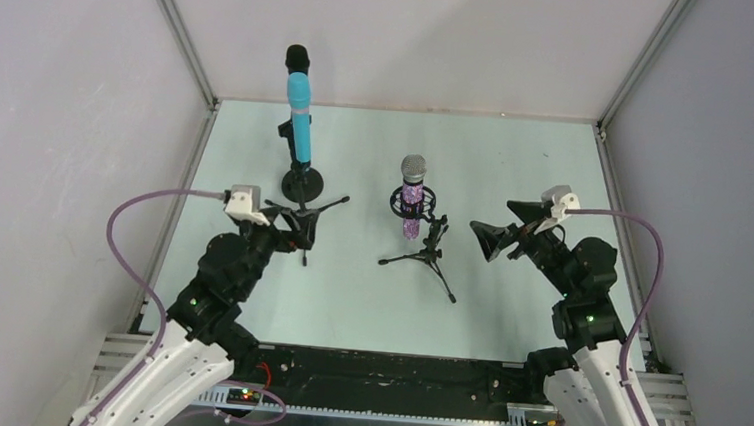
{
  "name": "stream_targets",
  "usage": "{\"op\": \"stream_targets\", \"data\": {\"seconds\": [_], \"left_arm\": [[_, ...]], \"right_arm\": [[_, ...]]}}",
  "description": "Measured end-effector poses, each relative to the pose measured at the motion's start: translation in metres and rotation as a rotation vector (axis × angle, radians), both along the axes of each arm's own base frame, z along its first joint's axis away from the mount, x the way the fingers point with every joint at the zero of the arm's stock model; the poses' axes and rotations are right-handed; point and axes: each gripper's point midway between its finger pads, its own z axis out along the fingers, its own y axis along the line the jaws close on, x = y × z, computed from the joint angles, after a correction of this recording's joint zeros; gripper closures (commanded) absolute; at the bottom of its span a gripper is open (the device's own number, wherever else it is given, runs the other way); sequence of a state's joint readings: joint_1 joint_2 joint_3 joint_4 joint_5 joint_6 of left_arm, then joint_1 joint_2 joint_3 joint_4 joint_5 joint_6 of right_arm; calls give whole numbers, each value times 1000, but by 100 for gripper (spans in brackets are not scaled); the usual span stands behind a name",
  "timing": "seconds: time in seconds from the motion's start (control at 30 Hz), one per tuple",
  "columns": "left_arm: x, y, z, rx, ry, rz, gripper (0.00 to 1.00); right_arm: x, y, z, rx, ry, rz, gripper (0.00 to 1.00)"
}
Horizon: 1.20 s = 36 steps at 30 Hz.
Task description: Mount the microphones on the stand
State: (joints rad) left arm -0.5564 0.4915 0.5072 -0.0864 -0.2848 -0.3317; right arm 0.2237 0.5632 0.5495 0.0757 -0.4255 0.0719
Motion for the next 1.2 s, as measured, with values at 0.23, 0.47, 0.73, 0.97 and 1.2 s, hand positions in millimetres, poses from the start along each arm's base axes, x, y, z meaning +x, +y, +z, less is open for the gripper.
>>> {"op": "stream_targets", "data": {"seconds": [0.23,0.47,0.73,0.97,1.2], "left_arm": [[-3,25,-39,-32,92,144,2],[6,42,-79,112,218,256,2],[14,69,-89,280,231,357,2],[22,84,-106,359,122,378,2],[37,87,-107,432,36,386,2]], "right_arm": [[6,-12,-37,-32,88,-74,1],[16,-28,-91,-92,210,-174,1],[26,-57,-144,-122,280,-321,1],[28,-70,-192,-138,298,-387,1],[46,-73,-187,-120,234,-422,1]]}}
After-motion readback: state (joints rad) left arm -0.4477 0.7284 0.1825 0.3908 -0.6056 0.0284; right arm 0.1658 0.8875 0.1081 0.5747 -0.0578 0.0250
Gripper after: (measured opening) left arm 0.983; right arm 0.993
